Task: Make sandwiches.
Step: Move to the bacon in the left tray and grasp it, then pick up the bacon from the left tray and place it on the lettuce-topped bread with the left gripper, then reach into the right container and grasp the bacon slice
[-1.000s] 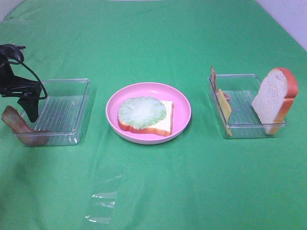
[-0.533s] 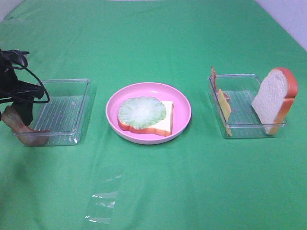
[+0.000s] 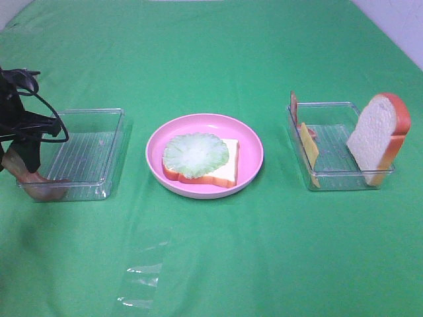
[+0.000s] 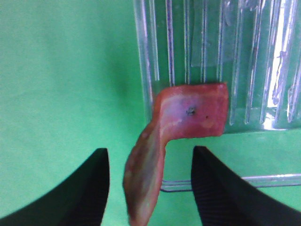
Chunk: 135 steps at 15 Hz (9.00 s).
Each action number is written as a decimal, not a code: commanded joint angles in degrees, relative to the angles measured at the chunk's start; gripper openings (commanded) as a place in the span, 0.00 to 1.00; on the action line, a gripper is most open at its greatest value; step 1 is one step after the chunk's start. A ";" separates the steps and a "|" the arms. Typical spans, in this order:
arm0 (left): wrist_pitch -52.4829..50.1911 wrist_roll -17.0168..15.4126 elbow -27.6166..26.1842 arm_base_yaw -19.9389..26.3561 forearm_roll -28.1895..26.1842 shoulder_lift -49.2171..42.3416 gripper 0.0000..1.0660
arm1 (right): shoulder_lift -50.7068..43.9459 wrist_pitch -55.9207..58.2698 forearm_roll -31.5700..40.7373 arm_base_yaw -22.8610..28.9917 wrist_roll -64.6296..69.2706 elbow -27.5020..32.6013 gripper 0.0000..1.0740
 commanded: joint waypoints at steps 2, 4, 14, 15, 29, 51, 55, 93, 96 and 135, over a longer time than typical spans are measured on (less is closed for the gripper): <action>-0.23 -1.66 0.46 -0.11 -0.63 0.11 0.11 | -1.43 -0.29 0.17 -0.29 0.00 0.11 0.92; -0.23 -1.78 0.46 -0.17 -0.63 0.11 0.00 | -1.43 -0.29 0.17 -0.29 0.00 0.11 0.92; 7.85 3.67 -11.75 -5.61 -12.49 -9.28 0.00 | -1.43 -0.29 0.23 -0.29 0.00 0.11 0.92; 7.96 5.61 -14.90 -6.76 -16.16 -9.11 0.00 | -1.43 -0.29 0.23 -0.29 0.00 0.11 0.92; 4.76 13.87 -43.72 -24.29 -35.35 17.36 0.00 | -1.43 -0.29 0.23 -0.29 0.00 0.11 0.92; 8.65 3.78 -45.15 -24.64 -14.84 22.40 0.00 | -1.43 -0.29 0.17 -0.29 0.00 0.11 0.92; 10.08 3.78 -45.15 -24.64 -13.81 22.40 0.10 | -1.43 -0.29 0.17 -0.29 0.00 0.11 0.92; 15.64 7.62 9.34 4.87 -4.58 -37.76 0.95 | -1.43 -0.29 0.57 -0.29 0.00 0.11 0.92; 15.13 7.28 18.56 4.87 -4.35 -51.05 0.95 | -1.43 -0.29 0.57 -0.29 0.00 0.11 0.92; 2.41 7.28 50.42 4.87 -5.21 -117.17 0.94 | 57.87 -5.44 6.53 -0.23 0.34 -26.13 0.92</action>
